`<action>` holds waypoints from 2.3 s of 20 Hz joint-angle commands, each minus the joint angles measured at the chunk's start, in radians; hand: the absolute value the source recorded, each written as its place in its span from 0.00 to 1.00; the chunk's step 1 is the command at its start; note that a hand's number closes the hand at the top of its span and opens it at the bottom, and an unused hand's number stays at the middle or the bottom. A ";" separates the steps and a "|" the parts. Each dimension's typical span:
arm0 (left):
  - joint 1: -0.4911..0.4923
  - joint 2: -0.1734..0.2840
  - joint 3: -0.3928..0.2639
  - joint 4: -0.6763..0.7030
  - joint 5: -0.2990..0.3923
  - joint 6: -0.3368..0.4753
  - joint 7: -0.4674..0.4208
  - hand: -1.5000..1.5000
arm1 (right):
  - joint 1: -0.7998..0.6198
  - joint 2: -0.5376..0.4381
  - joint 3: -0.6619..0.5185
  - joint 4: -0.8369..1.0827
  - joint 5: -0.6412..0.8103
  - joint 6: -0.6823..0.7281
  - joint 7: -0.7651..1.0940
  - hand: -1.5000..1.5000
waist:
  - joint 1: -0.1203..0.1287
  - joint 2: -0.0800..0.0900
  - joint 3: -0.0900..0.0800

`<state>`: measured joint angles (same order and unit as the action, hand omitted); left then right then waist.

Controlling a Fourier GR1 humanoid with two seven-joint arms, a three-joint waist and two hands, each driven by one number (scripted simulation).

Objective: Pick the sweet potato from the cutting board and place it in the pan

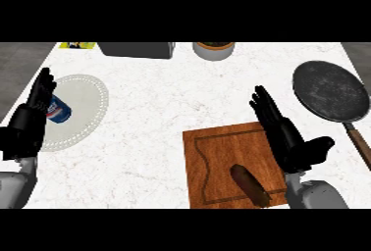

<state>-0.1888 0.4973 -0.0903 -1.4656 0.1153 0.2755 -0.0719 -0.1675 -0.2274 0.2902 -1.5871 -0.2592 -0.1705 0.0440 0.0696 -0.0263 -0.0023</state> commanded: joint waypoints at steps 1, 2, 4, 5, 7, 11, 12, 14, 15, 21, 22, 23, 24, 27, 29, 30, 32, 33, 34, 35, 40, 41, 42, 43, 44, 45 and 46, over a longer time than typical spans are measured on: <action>0.061 -0.011 0.022 -0.094 0.024 0.013 0.037 0.50 | -0.087 0.008 0.098 -0.024 0.039 0.082 0.032 1.00 | -0.042 0.022 0.002; 0.024 -0.033 0.019 -0.028 0.068 -0.021 0.046 0.50 | -0.120 -0.054 0.139 -0.043 0.024 0.209 0.010 1.00 | -0.029 0.024 0.002; 0.007 -0.083 -0.015 -0.028 0.085 -0.026 0.053 0.50 | -0.222 -0.077 0.238 -0.071 0.048 0.339 0.003 1.00 | 0.006 0.026 0.000; -0.004 -0.102 -0.030 -0.025 0.107 -0.044 0.077 0.50 | -0.271 -0.087 0.298 -0.101 0.059 0.405 0.018 1.00 | 0.022 0.025 -0.003; 0.007 -0.136 -0.042 0.000 0.145 -0.058 0.111 0.50 | -0.348 -0.269 0.317 -0.112 0.261 0.453 0.002 1.00 | -0.018 0.012 -0.010; 0.044 -0.148 -0.022 -0.025 0.192 -0.057 0.160 0.50 | -0.345 -0.403 0.294 -0.229 0.358 0.522 -0.216 1.00 | -0.064 0.014 0.003; 0.041 -0.136 -0.003 -0.016 0.195 -0.059 0.151 0.50 | -0.309 -0.488 0.266 -0.225 0.367 0.560 -0.292 0.00 | -0.078 0.019 0.004; -0.019 -0.154 -0.013 -0.037 0.182 -0.018 0.216 0.50 | -0.339 -0.556 0.195 -0.197 0.399 0.568 -0.339 0.00 | -0.080 0.024 0.005; -0.017 -0.157 -0.014 -0.059 0.186 -0.013 0.230 0.50 | -0.335 -0.576 0.182 -0.190 0.425 0.569 -0.383 0.00 | -0.074 0.024 0.004; -0.013 -0.133 0.012 -0.062 0.198 -0.056 0.241 0.50 | -0.452 -0.622 0.188 -0.199 0.561 0.656 -0.483 0.00 | -0.058 0.027 0.002; 0.002 -0.157 -0.001 -0.068 0.179 -0.032 0.238 0.50 | -0.415 -0.627 0.199 -0.237 0.585 0.662 -0.504 0.00 | -0.064 0.026 0.002; 0.025 -0.186 -0.032 -0.093 0.153 -0.020 0.222 0.50 | -0.423 -0.570 0.222 -0.269 0.602 0.669 -0.431 0.00 | -0.064 0.025 0.002; 0.077 -0.128 0.019 -0.111 0.199 -0.080 0.210 0.50 | -0.456 -0.563 0.245 -0.287 0.621 0.693 -0.361 0.00 | -0.056 0.024 0.001; 0.009 -0.151 -0.006 -0.091 0.163 -0.039 0.245 0.50 | -0.509 -0.530 0.363 -0.339 0.746 0.733 -0.277 0.00 | -0.058 0.023 0.001; 0.005 -0.148 0.012 -0.073 0.180 -0.054 0.245 0.50 | -0.543 -0.511 0.415 -0.334 0.846 0.739 -0.249 0.00 | -0.057 0.025 0.001; 0.056 -0.183 -0.036 -0.118 0.143 -0.022 0.237 0.50 | -0.575 -0.473 0.430 -0.316 0.856 0.773 -0.206 0.00 | -0.050 0.024 0.001; 0.030 -0.166 0.003 -0.073 0.168 -0.056 0.222 0.50 | -0.568 -0.438 0.506 -0.327 0.935 0.794 -0.165 0.00 | -0.059 0.026 0.001; 0.026 -0.187 -0.001 -0.070 0.166 -0.046 0.213 0.50 | -0.624 -0.392 0.509 -0.308 0.926 0.853 -0.132 0.00 | -0.056 0.026 0.001; 0.053 -0.144 -0.001 -0.168 0.171 -0.042 0.294 0.50 | -0.588 -0.433 0.539 -0.330 0.965 0.859 -0.132 0.00 | -0.053 0.021 0.002; 0.028 -0.178 -0.018 -0.137 0.145 -0.015 0.274 0.50 | -0.587 -0.417 0.585 -0.337 0.982 0.901 -0.107 0.00 | -0.061 0.023 0.001; 0.031 -0.146 0.031 -0.126 0.178 -0.049 0.281 0.50 | -0.604 -0.433 0.693 -0.321 1.061 1.083 -0.025 0.00 | -0.064 0.021 0.001; 0.014 -0.177 0.014 -0.065 0.157 -0.053 0.229 0.50 | -0.596 -0.407 0.722 -0.320 1.093 1.093 0.000 0.00 | -0.072 0.025 0.001; 0.012 -0.153 0.028 -0.097 0.161 -0.062 0.264 0.50 | -0.588 -0.392 0.703 -0.332 1.096 1.115 -0.003 0.00 | -0.068 0.024 0.002; 0.056 -0.188 0.004 -0.117 0.135 -0.030 0.245 0.50 | -0.575 -0.358 0.705 -0.355 1.103 1.158 0.039 0.00 | -0.068 0.023 0.002; 0.043 -0.161 0.051 -0.069 0.177 -0.096 0.221 0.50 | -0.543 -0.394 0.712 -0.356 1.142 1.117 0.000 0.00 | -0.069 0.025 0.002; 0.015 -0.156 0.036 -0.133 0.153 -0.056 0.300 0.50 | -0.535 -0.420 0.711 -0.391 1.157 1.127 -0.016 0.00 | -0.069 0.024 0.002; 0.032 -0.191 0.019 -0.116 0.133 -0.041 0.264 0.50 | -0.533 -0.407 0.711 -0.408 1.170 1.159 -0.004 0.00 | -0.070 0.024 0.002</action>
<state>-0.1581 0.3291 -0.0657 -1.5703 0.2706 0.2196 0.1845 -0.7292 -0.6343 0.9786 -1.9469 0.8493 0.9247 0.0259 0.0022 -0.0023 -0.0006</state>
